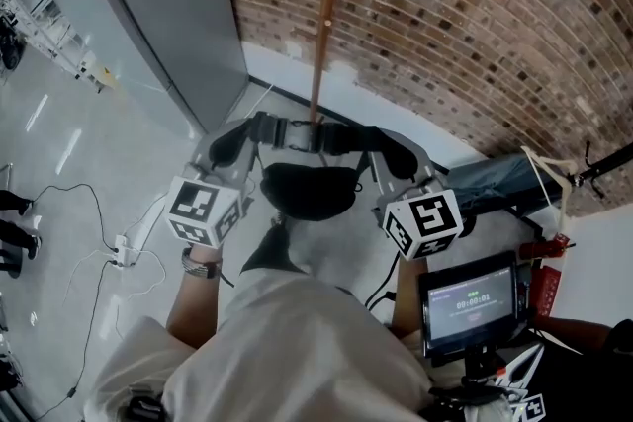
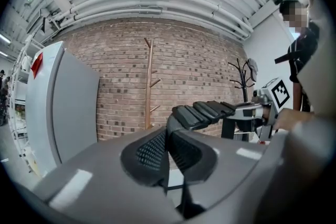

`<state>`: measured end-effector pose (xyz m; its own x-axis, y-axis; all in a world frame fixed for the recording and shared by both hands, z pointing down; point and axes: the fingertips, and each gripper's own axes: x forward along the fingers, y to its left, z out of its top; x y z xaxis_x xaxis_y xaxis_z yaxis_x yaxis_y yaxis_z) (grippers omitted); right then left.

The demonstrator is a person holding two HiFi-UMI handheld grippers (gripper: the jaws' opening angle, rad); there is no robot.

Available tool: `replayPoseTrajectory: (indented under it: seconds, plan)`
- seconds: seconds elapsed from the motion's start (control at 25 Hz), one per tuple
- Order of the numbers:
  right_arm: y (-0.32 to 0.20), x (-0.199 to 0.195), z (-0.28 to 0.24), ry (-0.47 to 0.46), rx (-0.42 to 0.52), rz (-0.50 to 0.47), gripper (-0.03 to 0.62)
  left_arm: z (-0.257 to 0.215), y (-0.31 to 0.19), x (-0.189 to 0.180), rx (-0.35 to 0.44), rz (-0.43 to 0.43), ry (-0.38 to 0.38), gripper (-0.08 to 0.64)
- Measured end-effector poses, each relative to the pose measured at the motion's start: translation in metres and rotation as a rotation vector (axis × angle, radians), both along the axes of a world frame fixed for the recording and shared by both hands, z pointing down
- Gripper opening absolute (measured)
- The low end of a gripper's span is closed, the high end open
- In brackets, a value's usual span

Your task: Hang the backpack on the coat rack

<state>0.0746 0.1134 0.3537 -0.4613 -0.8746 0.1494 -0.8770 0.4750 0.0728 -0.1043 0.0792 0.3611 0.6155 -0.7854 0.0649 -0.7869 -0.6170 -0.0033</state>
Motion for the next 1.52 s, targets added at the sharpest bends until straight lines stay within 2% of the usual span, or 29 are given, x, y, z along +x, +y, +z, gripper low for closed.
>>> replayPoseTrajectory:
  seconds: [0.6,0.72,1.2,1.52]
  plan:
    - [-0.096,0.016,0.014,-0.056,-0.046,0.03,0.006,0.018,-0.103,0.021,-0.044,0.079,0.01,0.003]
    - [-0.116,0.018,0.016,-0.104,-0.059,0.025,0.006,0.022,-0.126,0.026,-0.05,0.113,0.004,0.004]
    - [-0.195,0.016,0.012,-0.182,-0.049,-0.027,0.006,0.028,-0.216,0.036,-0.118,0.172,0.034,0.003]
    - [-0.241,0.025,0.003,-0.246,-0.047,0.057,0.006,0.018,-0.258,0.041,-0.113,0.24,0.059,0.003]
